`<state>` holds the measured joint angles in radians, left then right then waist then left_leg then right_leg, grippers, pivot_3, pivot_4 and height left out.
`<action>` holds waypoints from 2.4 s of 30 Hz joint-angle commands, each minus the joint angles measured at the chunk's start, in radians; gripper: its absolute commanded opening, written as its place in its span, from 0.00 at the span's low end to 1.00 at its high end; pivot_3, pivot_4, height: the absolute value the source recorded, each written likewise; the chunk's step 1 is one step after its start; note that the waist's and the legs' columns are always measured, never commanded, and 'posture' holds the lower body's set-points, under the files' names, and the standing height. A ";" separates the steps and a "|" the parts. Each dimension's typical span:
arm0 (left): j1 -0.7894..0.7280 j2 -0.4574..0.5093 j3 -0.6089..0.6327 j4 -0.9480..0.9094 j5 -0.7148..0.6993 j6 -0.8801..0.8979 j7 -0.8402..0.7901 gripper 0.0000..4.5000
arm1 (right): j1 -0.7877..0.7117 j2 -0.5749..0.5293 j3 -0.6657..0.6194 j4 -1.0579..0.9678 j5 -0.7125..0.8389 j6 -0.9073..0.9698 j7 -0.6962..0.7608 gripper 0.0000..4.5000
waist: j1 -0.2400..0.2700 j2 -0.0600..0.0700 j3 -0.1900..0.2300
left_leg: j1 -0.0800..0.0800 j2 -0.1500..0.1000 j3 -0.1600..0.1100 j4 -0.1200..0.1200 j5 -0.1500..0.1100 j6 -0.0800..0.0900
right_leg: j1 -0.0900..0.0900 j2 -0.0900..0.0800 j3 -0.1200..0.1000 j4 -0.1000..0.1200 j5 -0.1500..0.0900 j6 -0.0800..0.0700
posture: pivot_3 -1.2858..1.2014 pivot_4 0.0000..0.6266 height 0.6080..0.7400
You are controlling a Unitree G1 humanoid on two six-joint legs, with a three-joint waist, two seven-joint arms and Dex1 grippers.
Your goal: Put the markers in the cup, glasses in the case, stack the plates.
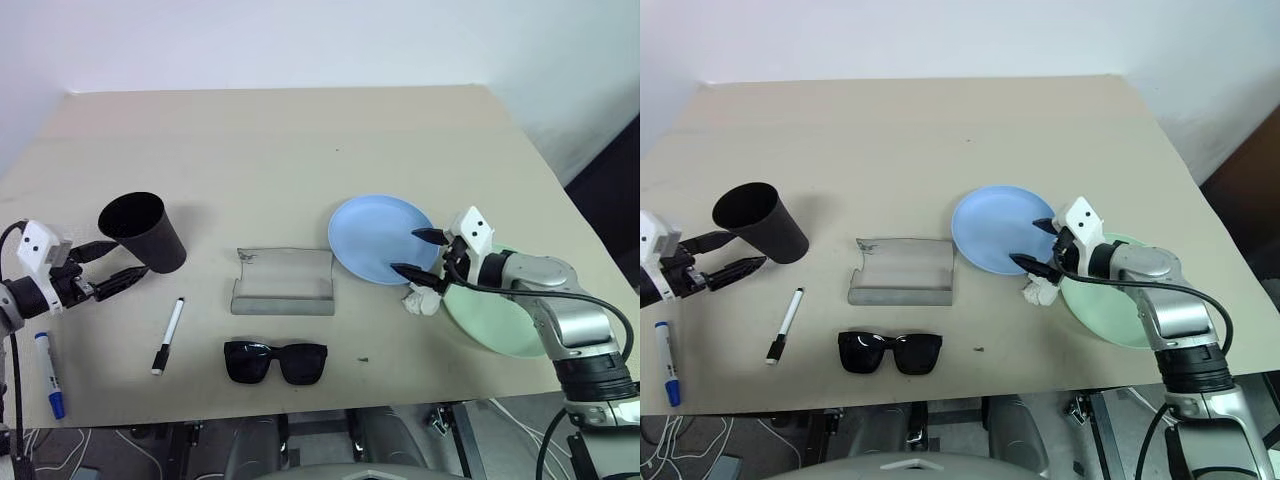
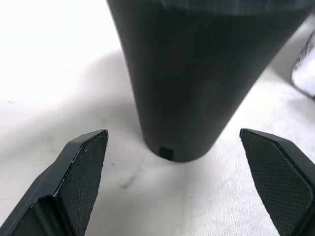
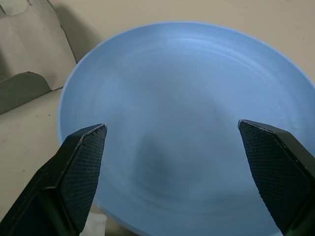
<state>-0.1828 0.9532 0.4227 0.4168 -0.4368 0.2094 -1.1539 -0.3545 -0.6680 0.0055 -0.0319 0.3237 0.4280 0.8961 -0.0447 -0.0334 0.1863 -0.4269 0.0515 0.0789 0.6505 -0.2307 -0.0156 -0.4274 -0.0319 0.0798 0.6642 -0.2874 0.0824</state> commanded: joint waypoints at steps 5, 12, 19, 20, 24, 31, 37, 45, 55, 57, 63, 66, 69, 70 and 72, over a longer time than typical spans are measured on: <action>0.027 0.098 0.139 -0.003 -0.056 0.068 -0.014 1.00 | -0.053 -0.001 -0.004 0.013 0.007 -0.035 0.047 1.00 | -0.001 0.000 0.000 | 0.000 0.000 0.000 0.000 0.000 0.000 | 0.000 0.000 0.000 0.000 0.000 -0.001 | 0.52 0.24 0.96; 0.092 0.154 0.267 -0.034 -0.092 0.124 -0.023 1.00 | -0.094 0.000 -0.003 0.052 0.013 -0.035 0.082 1.00 | -0.001 0.000 0.000 | 0.000 0.000 0.001 -0.001 0.000 0.000 | -0.001 0.000 0.000 0.000 -0.001 -0.001 | 0.52 0.24 0.96; -0.017 0.161 0.343 -0.211 -0.274 0.323 0.006 1.00 | -0.147 -0.003 -0.009 0.090 0.033 -0.021 0.118 1.00 | 0.003 -0.001 0.000 | 0.000 -0.001 0.001 0.000 0.000 0.000 | 0.000 -0.004 -0.001 0.000 -0.001 -0.002 | 0.52 0.24 0.96; -0.038 0.159 0.335 -0.247 -0.297 0.351 0.015 1.00 | -0.153 -0.004 -0.009 0.096 0.033 -0.021 0.121 1.00 | 0.002 -0.001 0.000 | 0.000 -0.001 0.001 0.000 0.000 0.000 | 0.000 -0.004 -0.002 0.000 -0.001 -0.002 | 0.52 0.24 0.96; -0.090 0.144 0.309 -0.346 -0.357 0.433 0.047 1.00 | -0.160 -0.011 -0.022 0.093 0.044 -0.008 0.128 1.00 | -0.002 -0.001 0.000 | 0.000 -0.001 0.002 -0.001 0.000 0.000 | 0.000 -0.004 -0.003 0.000 0.000 0.000 | 0.52 0.24 0.96; -0.126 0.088 0.148 -0.522 -0.390 0.442 0.028 1.00 | -0.099 -0.063 -0.100 -0.018 0.108 0.084 0.108 1.00 | 0.001 -0.001 0.000 | 0.000 0.000 0.002 -0.001 0.000 0.000 | -0.001 0.001 -0.003 0.001 0.002 0.003 | 0.52 0.24 0.96; -0.166 0.058 0.006 -0.613 -0.373 0.437 0.026 1.00 | -0.045 -0.099 -0.183 -0.127 0.174 0.181 0.070 1.00 | 0.001 -0.001 0.000 | 0.000 -0.001 0.002 0.002 0.000 0.000 | 0.000 0.001 -0.002 0.001 0.001 0.002 | 0.52 0.24 0.96; -0.189 -0.047 -0.148 -0.716 -0.345 0.414 0.080 1.00 | 0.052 -0.143 -0.269 -0.219 0.227 0.243 0.033 1.00 | 0.001 -0.001 0.000 | 0.000 -0.002 0.002 0.002 0.000 0.000 | 0.001 0.003 -0.002 0.001 0.002 0.003 | 0.52 0.24 0.96; -0.143 -0.164 -0.295 -0.758 -0.207 0.279 0.114 1.00 | 0.150 -0.174 -0.339 -0.292 0.265 0.280 -0.003 1.00 | 0.003 -0.001 0.000 | 0.001 -0.002 0.001 0.004 0.000 0.000 | 0.002 0.004 -0.001 0.001 0.003 0.004 | 0.52 0.24 0.96; -0.130 -0.194 -0.330 -0.755 -0.165 0.234 0.116 1.00 | 0.169 -0.181 -0.357 -0.304 0.272 0.285 -0.006 1.00 | 0.003 -0.001 0.000 | 0.000 -0.002 0.001 0.006 0.000 0.000 | 0.003 0.004 -0.001 0.001 0.003 0.004 | 0.52 0.24 0.96; -0.120 -0.266 -0.433 -0.643 -0.047 0.084 0.074 1.00 | 0.246 -0.204 -0.420 -0.357 0.295 0.315 -0.026 1.00 | 0.003 -0.001 -0.001 | 0.001 -0.002 0.001 0.009 0.000 0.001 | 0.004 0.004 0.000 0.001 0.003 0.004 | 0.52 0.24 0.96; -0.134 -0.289 -0.458 -0.573 -0.011 0.035 0.051 1.00 | 0.281 -0.217 -0.453 -0.378 0.309 0.332 -0.027 1.00 | 0.002 -0.001 -0.001 | 0.001 -0.001 0.001 0.010 0.000 0.001 | 0.005 0.004 0.000 0.001 0.003 0.003 | 0.52 0.24 0.96; -0.154 -0.317 -0.470 -0.485 -0.010 0.001 0.000 1.00 | 0.328 -0.245 -0.505 -0.390 0.320 0.357 -0.018 1.00 | 0.003 -0.001 -0.001 | 0.000 -0.001 0.001 0.011 0.000 0.002 | 0.005 0.004 0.000 0.001 0.003 0.002 | 0.52 0.24 0.96; -0.156 -0.324 -0.471 -0.470 -0.004 -0.024 -0.013 1.00 | 0.339 -0.250 -0.516 -0.393 0.324 0.361 -0.015 1.00 | 0.003 -0.001 -0.001 | 0.000 -0.001 0.001 0.011 0.000 0.002 | 0.005 0.003 0.000 0.000 0.003 0.002 | 0.52 0.24 0.96; -0.156 -0.329 -0.477 -0.438 0.013 -0.060 -0.037 1.00 | 0.364 -0.260 -0.545 -0.396 0.340 0.379 -0.010 1.00 | 0.003 -0.001 -0.001 | 0.000 -0.001 0.001 0.012 0.000 0.002 | 0.006 0.003 0.000 0.000 0.003 0.002 | 0.52 0.24 0.96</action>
<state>-0.3263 0.6249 -0.0554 -0.0266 -0.4330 0.1949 -1.1671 0.0035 -0.9088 -0.4882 -0.3948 0.6394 0.7981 0.8798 -0.0414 -0.0346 0.1857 -0.4265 0.0508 0.0796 0.6622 -0.2304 -0.0130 -0.4214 -0.0290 0.0800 0.6645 -0.2845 0.0846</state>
